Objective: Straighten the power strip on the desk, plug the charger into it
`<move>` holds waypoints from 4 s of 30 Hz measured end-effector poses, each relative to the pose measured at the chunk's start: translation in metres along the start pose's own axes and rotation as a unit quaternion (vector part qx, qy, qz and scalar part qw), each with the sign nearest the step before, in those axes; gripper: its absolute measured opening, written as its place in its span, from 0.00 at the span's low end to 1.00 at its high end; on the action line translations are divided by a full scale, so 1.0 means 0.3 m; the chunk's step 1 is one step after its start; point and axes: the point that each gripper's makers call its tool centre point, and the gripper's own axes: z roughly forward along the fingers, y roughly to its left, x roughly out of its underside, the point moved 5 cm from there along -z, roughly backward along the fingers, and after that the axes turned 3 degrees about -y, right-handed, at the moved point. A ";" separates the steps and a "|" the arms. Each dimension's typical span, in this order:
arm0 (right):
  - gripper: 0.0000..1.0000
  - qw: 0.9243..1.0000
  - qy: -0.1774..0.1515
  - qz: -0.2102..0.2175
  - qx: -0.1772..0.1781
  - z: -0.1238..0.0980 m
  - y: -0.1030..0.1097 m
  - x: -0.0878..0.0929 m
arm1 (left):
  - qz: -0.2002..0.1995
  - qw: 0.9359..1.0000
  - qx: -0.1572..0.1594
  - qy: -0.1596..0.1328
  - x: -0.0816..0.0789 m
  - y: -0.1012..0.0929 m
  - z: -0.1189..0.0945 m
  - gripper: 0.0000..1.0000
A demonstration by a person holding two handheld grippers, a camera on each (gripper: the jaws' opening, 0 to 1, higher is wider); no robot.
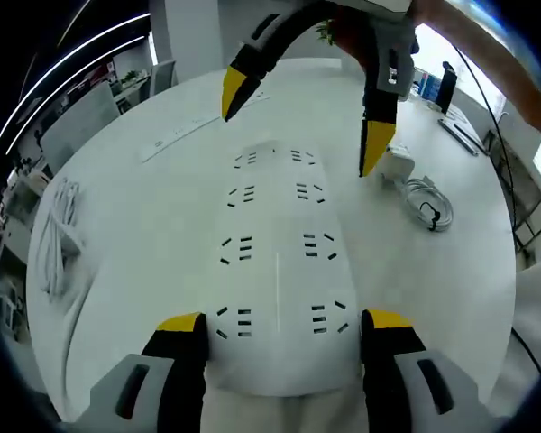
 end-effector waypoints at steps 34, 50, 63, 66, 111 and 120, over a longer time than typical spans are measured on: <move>0.65 0.981 0.060 -0.129 -0.130 0.133 -0.040 -0.012 | 0.004 1.000 0.000 0.016 -0.011 0.000 0.003 0.70; 0.64 0.987 0.053 -0.095 -0.120 0.127 -0.010 -0.003 | 0.026 0.999 0.014 0.022 -0.009 -0.009 0.000 0.70; 0.64 0.991 0.038 -0.066 -0.111 0.113 0.039 0.002 | 0.039 0.998 0.019 0.043 -0.013 -0.004 0.001 0.69; 0.64 0.991 0.034 -0.063 -0.110 0.111 0.040 0.003 | 0.041 0.998 0.020 0.045 -0.014 0.001 0.001 0.69; 0.64 0.995 0.034 -0.018 -0.096 0.116 0.068 0.023 | 0.080 0.996 0.002 0.024 -0.026 0.007 0.006 0.67; 0.64 0.996 0.026 0.009 -0.086 0.106 0.085 0.021 | 0.100 0.995 0.009 0.026 -0.032 0.016 0.001 0.66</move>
